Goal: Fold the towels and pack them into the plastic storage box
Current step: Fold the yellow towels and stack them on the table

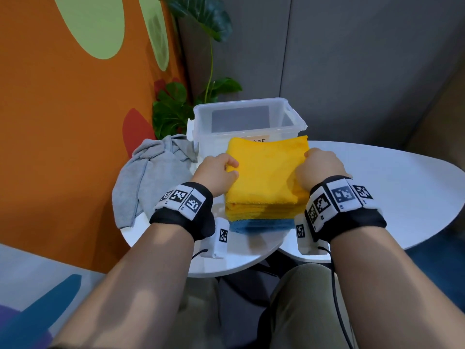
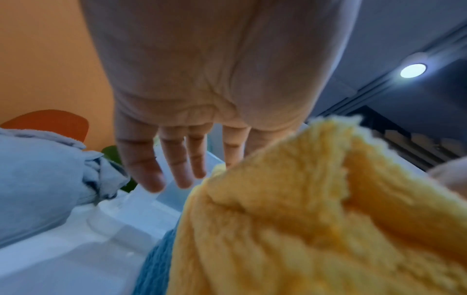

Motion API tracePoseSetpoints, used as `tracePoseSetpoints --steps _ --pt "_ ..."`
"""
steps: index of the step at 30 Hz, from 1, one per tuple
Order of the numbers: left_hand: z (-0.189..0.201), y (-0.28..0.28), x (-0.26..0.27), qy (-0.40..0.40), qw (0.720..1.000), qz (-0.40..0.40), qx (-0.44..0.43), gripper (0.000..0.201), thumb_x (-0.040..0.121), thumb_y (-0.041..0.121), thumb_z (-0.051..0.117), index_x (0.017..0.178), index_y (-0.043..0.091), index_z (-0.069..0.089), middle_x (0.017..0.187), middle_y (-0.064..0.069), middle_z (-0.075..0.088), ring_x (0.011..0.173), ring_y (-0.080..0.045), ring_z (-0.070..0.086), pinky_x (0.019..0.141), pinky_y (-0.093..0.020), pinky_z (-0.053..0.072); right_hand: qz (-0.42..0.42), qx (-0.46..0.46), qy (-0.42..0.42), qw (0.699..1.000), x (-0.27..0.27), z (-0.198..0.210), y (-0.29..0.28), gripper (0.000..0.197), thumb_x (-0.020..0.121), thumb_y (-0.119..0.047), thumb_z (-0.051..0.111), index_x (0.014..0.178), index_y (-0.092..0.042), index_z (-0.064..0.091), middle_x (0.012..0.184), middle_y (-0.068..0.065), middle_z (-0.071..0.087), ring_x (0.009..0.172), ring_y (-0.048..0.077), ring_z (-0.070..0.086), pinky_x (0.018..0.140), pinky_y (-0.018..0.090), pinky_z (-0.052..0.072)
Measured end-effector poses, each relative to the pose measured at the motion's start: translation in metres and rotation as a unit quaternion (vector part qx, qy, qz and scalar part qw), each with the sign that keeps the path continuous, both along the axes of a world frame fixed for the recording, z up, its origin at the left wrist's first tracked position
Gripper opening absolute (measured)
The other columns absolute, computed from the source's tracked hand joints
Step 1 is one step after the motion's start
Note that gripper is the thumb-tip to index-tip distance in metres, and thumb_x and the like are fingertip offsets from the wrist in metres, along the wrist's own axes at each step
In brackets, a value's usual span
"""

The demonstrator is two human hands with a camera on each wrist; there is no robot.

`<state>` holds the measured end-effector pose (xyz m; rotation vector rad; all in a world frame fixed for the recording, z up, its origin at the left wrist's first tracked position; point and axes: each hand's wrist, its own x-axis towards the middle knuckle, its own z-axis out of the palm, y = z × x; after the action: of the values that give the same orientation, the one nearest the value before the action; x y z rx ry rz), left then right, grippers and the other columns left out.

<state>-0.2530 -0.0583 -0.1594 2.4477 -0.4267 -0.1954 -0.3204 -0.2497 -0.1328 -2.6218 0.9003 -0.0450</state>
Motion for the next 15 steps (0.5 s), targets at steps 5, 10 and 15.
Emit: tracePoseSetpoints --steps 5,10,15 --pt "0.003 -0.017 0.001 -0.069 0.991 -0.034 0.11 0.048 0.1 0.037 0.041 0.145 0.022 0.037 0.158 -0.006 0.015 0.143 -0.029 0.023 0.114 -0.046 0.028 0.083 -0.005 -0.059 0.995 0.009 0.006 0.02 0.042 0.096 -0.029 0.042 0.136 -0.015 0.043 0.142 0.008 0.039 0.126 0.03 0.044 0.1 0.043 0.038" --pt "-0.026 -0.022 -0.006 0.015 0.976 -0.073 0.207 0.059 0.103 0.044 0.024 0.154 0.021 0.006 0.161 0.002 -0.012 0.148 -0.029 -0.007 0.114 -0.06 0.015 0.093 -0.004 0.042 0.995 0.008 -0.043 0.037 0.067 0.096 -0.053 0.034 0.15 -0.016 0.018 0.159 0.01 0.002 0.146 0.028 0.003 0.117 0.049 0.013" --pt "-0.041 -0.018 -0.012 0.026 0.976 -0.063 0.205 0.06 0.101 0.052 0.018 0.153 0.03 -0.003 0.158 0.014 -0.02 0.148 -0.025 -0.013 0.113 -0.064 0.01 0.106 -0.018 0.037 0.994 0.004 -0.066 0.031 0.074 0.095 -0.061 0.025 0.153 -0.022 0.003 0.159 0.006 -0.011 0.147 0.025 -0.009 0.118 0.046 -0.002"
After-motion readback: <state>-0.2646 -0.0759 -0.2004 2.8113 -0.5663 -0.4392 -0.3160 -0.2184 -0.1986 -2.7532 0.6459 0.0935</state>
